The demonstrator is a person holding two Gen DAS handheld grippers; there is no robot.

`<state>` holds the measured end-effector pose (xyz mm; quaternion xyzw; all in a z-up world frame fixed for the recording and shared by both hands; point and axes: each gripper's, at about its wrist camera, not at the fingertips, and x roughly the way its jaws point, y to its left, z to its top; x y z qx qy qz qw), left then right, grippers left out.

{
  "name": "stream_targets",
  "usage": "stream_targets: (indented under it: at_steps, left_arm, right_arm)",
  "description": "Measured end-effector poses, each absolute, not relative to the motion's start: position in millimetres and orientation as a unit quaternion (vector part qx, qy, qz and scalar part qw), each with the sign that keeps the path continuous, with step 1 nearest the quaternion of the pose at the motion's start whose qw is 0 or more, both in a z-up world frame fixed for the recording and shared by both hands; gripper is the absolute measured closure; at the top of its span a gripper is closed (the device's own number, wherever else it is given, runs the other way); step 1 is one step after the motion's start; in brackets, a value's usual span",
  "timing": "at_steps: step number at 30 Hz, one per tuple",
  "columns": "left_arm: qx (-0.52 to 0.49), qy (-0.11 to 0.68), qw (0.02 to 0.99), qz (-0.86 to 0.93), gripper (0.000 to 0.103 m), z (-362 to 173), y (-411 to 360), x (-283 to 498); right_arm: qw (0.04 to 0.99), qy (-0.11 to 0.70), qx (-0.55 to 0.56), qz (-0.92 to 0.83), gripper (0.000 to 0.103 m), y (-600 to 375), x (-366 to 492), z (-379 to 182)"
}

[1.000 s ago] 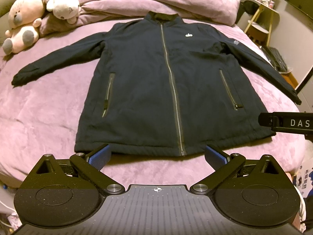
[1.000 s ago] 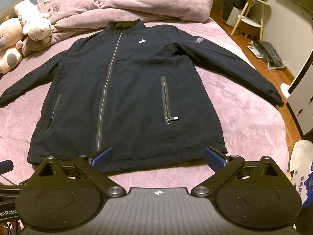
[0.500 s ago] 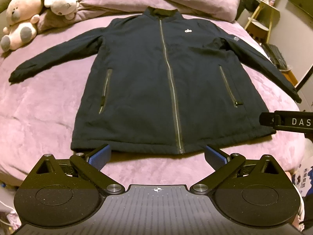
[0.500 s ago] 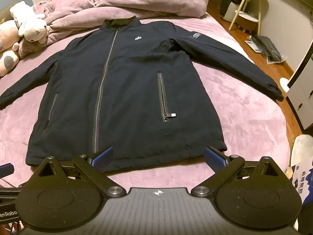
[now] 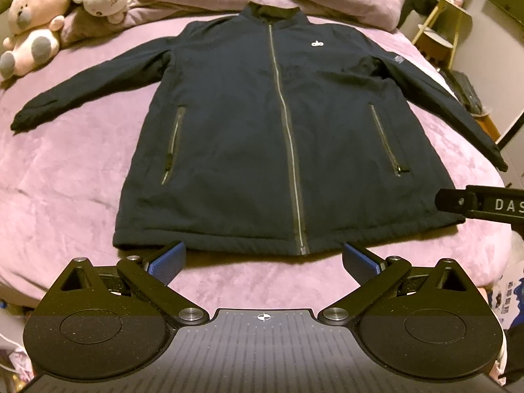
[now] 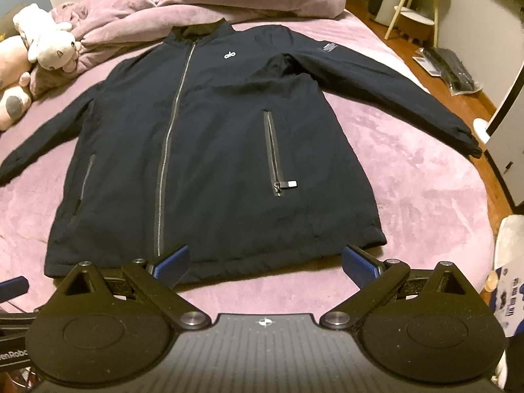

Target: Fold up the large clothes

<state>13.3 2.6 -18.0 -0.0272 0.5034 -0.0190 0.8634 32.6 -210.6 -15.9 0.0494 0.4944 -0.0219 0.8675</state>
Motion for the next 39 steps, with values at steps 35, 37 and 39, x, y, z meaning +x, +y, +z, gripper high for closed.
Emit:
stream_targets:
  at_steps: [35, 37, 39]
  left_arm:
    - [-0.097, 0.474, 0.873, 0.062, 0.000, -149.8, 34.1, 204.7]
    - [-0.088, 0.480, 0.871, 0.054, 0.000, -153.3, 34.9, 206.3]
    - [-0.091, 0.489, 0.866, 0.044, 0.000, -154.7, 38.4, 207.9]
  right_arm:
    - [0.708, 0.191, 0.643, -0.222, 0.078, -583.4, 195.0, -222.7]
    - [0.726, 0.202, 0.618, -0.227, 0.081, -586.2, 203.8, -215.1]
    - [0.765, 0.229, 0.551, -0.244, 0.082, -587.3, 215.5, -194.2]
